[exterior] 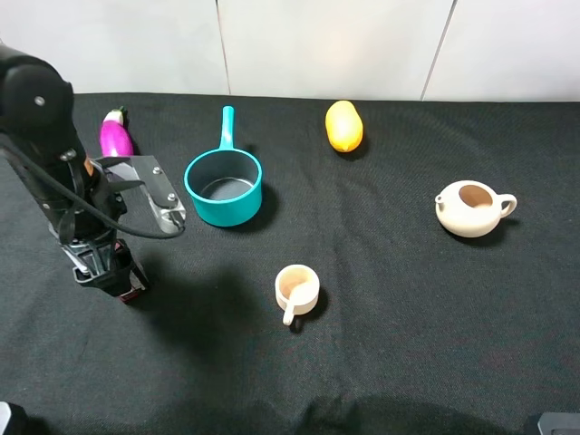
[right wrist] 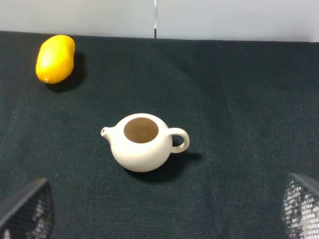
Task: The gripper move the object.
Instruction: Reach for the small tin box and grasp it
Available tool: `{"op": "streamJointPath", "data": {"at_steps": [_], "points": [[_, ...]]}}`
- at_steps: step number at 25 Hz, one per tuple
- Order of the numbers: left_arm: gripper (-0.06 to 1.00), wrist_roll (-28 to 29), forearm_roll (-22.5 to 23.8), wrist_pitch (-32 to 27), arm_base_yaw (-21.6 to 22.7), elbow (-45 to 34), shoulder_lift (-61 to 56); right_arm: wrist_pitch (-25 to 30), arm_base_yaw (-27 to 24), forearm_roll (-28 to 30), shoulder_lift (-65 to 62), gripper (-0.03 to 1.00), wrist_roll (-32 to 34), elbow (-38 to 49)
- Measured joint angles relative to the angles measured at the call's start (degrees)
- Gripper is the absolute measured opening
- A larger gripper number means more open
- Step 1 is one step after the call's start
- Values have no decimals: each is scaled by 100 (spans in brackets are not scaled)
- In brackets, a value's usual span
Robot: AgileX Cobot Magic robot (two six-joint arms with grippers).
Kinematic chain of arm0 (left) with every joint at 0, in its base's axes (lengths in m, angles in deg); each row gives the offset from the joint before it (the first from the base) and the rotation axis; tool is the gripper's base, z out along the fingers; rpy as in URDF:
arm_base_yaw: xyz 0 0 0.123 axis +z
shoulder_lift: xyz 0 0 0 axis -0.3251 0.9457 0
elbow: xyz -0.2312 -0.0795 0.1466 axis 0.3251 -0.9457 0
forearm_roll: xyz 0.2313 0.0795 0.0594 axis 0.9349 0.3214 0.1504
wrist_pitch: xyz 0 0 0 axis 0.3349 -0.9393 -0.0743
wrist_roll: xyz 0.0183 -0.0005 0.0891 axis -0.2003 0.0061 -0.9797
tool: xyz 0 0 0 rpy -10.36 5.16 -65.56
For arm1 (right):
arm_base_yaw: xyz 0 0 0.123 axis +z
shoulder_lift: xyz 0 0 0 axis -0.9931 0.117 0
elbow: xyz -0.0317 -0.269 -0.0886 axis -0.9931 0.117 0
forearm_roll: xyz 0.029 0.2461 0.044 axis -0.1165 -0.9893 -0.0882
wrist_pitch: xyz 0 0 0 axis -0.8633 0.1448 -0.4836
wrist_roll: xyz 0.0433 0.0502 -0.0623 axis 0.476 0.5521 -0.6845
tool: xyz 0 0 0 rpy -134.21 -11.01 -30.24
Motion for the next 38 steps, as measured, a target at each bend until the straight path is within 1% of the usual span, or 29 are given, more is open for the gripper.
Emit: {"op": "streamJointPath", "data": {"at_steps": [13, 23, 27, 32, 34, 38], "points": [[86, -91, 0, 321, 0, 6, 593, 0, 0, 0, 0, 69, 0, 0], [83, -149, 0, 362, 0, 12, 894, 0, 0, 0, 0, 69, 0, 0], [76, -149, 0, 394, 0, 12, 894, 0, 0, 0, 0, 69, 0, 0], [58, -149, 0, 448, 0, 12, 894, 0, 0, 0, 0, 69, 0, 0], [53, -149, 0, 463, 0, 12, 894, 0, 0, 0, 0, 69, 0, 0], [53, -149, 0, 463, 0, 12, 894, 0, 0, 0, 0, 69, 0, 0]]}}
